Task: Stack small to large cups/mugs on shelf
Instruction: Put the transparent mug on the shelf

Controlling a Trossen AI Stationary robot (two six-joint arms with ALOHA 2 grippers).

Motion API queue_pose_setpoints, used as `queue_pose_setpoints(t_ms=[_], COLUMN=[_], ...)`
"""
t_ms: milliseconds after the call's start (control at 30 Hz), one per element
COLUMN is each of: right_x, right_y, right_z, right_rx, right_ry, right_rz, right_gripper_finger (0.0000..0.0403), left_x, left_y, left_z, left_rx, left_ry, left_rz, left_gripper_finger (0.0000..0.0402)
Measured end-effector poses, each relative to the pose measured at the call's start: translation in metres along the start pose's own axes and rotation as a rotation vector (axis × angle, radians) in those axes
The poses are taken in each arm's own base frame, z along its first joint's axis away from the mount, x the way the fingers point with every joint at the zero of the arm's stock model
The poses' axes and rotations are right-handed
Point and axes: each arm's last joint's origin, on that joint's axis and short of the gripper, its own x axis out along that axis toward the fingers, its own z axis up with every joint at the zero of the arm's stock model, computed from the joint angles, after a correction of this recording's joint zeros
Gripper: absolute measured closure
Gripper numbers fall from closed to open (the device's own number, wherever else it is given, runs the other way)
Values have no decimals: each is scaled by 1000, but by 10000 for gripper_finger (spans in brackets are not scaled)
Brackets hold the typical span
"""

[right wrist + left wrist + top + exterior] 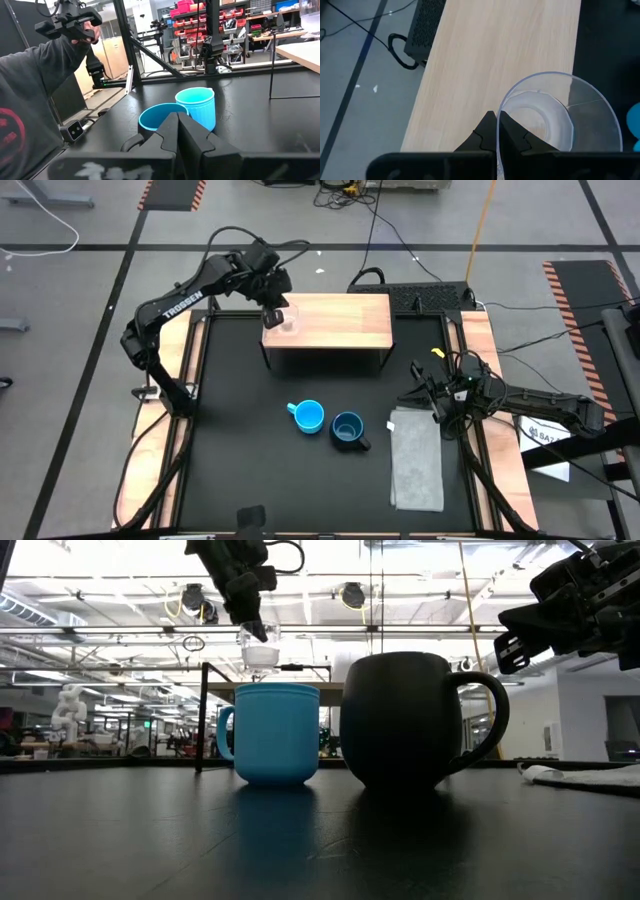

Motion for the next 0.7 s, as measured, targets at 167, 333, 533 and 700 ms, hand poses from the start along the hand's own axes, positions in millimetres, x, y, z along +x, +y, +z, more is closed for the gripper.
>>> queue_pose_setpoints(t_ms=[167,333,533,700], right_x=[0,0,0,0], right_y=[0,0,0,0], right_z=[0,0,0,0], right_rx=[0,0,0,0], right_ry=[0,0,0,0], right_rz=[0,0,0,0], right_gripper_finger=[403,403,403,403], left_x=[0,0,4,6], left_y=[0,-1,-1,-2], left_z=[-1,-1,-3,-2], left_rx=[-2,-10,-43,-40], left_ry=[9,9,29,33], left_rz=[-6,-11,-36,-39], left_gripper_finger=[401,401,401,401])
